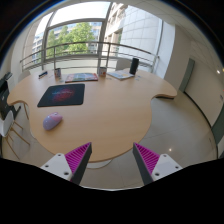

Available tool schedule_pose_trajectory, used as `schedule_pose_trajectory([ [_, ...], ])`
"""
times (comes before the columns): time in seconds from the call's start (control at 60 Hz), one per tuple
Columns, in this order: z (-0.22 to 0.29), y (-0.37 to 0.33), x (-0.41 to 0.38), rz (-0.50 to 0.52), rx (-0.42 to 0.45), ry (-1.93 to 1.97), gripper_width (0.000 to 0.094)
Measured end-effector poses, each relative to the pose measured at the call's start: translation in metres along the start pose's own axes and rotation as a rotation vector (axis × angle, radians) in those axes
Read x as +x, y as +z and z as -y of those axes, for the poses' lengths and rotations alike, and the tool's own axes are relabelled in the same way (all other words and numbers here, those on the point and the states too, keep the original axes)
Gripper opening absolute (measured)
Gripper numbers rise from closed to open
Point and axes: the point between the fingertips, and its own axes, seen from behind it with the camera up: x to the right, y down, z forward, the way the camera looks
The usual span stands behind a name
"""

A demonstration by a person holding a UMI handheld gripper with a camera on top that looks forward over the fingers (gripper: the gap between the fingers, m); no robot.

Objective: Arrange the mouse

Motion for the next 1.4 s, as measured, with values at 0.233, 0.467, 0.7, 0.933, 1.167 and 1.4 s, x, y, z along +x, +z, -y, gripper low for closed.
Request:
schedule_pose_trajectory([
  [0.233,-0.022,-0.012,-0.083,0.111,-0.047,-0.049,0.0847],
  [0.467,-0.016,0.021,-0.223,0.23,-0.001,-0.045,0.0847],
  [0.7,0.021,0.099,-0.288,0.227,0.04,0.03,0.0845],
  [0.933,0.055,0.139,-0.301,0.209,0.071,0.006,0.0705],
  [1.167,0.064,0.152,-0.313,0.204,0.053,-0.012,0.0472],
  [1.4,0.127,0.105,-0.305,0.215,0.14,-0.044,0.0411],
])
